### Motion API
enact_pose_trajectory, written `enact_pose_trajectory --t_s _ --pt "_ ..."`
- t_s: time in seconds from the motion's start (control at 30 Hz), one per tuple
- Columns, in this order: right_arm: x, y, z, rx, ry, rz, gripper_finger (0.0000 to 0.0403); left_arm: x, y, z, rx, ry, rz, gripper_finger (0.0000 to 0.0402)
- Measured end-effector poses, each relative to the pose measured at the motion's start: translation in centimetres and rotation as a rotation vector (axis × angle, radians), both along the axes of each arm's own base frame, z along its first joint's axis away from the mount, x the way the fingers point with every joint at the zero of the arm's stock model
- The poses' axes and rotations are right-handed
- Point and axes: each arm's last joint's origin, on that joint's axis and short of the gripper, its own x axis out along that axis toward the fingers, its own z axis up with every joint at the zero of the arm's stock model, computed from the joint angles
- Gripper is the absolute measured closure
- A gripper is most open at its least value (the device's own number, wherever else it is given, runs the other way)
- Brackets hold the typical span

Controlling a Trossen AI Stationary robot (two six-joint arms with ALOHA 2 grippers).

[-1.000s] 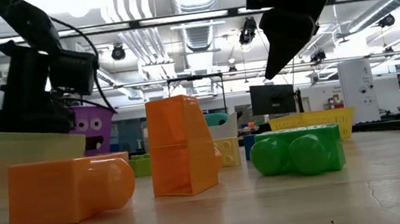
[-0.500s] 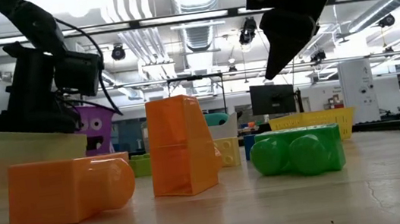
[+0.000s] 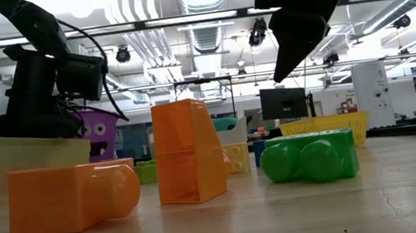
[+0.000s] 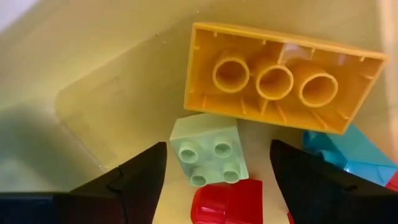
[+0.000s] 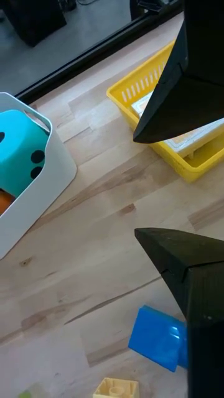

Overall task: Pick & Place Toys
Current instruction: Put the light green game piece into the light yellow bin, then put the red game piece into the light yellow bin

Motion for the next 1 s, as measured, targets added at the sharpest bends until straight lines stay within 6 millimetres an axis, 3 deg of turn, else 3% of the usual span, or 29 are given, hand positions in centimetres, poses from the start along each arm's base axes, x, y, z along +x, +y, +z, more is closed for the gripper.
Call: enact_pose_trajectory --t_s 0.23,0.43,0.6,0.7,0.83,1.0 --pt "0.0 0.0 0.0 0.005 -0.002 0.002 0.017 0.0 0.0 1.1 -0.03 0.055 -0.022 0.0107" --pt "0.0 0.0 0.0 0.004 -0.003 0.005 0.017 1.0 0.2 4.6 -0.038 0.082 -0.056 0.0106" --pt "0.1 0.1 0.0 0.007 -0.006 0.007 0.017 2.9 -0.2 7.4 -0.003 -0.014 -0.114 0.0105" --pt "0.1 0.1 0.0 0.007 -0.005 0.008 0.017 4.6 -1.5 9.1 0.017 -0.127 -0.273 0.0105" --pt "0.1 0.1 0.0 0.002 0.0 0.018 0.017 6.6 -4.8 10.5 0.081 -0.283 -0.614 0.0105" --pt "0.1 0.1 0.0 0.003 -0.006 0.017 0.017 6.8 -8.8 10.2 0.217 -0.278 -0.925 0.0105"
